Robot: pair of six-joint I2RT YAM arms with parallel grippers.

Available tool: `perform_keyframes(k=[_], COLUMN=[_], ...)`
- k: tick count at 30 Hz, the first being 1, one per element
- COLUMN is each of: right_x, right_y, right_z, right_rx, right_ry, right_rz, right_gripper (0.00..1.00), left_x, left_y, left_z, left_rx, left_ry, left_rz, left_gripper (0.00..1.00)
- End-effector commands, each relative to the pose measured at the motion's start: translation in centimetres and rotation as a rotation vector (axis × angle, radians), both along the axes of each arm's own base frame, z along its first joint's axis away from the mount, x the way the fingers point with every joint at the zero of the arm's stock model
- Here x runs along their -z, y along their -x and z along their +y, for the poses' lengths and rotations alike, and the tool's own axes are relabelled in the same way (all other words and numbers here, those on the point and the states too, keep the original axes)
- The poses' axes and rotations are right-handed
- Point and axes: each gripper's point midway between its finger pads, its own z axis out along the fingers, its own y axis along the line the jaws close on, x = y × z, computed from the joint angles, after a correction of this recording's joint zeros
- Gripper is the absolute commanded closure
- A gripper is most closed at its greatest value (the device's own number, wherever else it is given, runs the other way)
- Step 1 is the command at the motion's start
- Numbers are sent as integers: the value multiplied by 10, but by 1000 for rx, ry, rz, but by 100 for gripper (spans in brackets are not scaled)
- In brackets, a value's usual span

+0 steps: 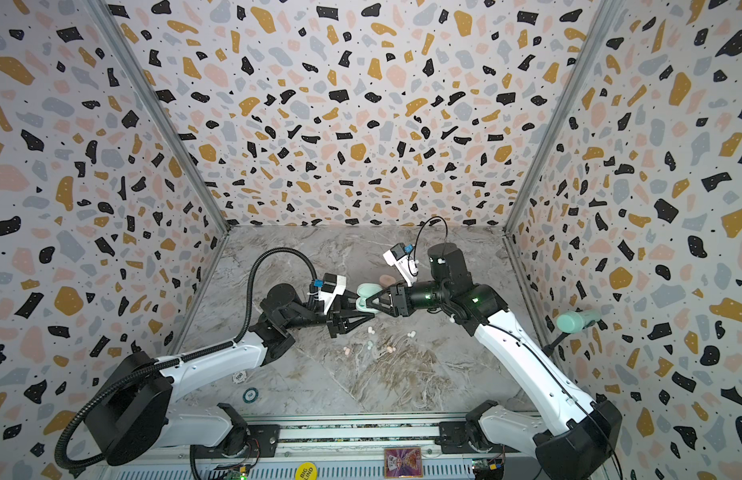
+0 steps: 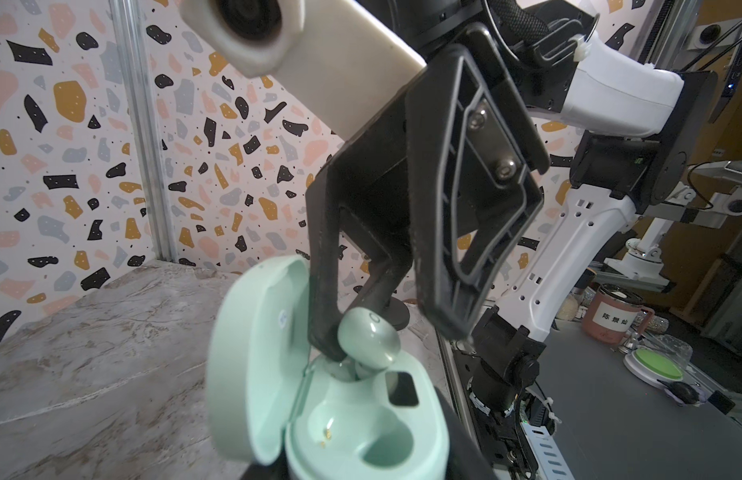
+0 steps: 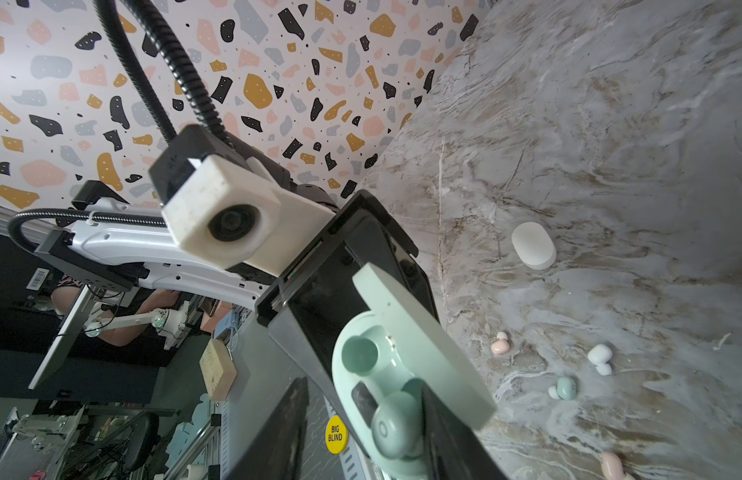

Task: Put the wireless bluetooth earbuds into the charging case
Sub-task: 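Lower the mint earbud into the case slot and open the right gripper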

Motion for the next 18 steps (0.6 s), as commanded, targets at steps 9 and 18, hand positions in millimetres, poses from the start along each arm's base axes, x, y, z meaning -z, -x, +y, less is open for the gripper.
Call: perform_keyframes(k=[9, 18], right_x=[-14, -16], right_y=[-2, -3], right_z=[4, 5], right_rx=[16, 18], right_ry=[10, 19], right_rz=[-34, -43], right_gripper=[38, 31], left_x=[-23, -21], left_y=[10, 9], left_z=[0, -1], left_rx=[26, 24], left_ry=[60, 56], left_rz=[-94, -90], left_gripper=[76, 76])
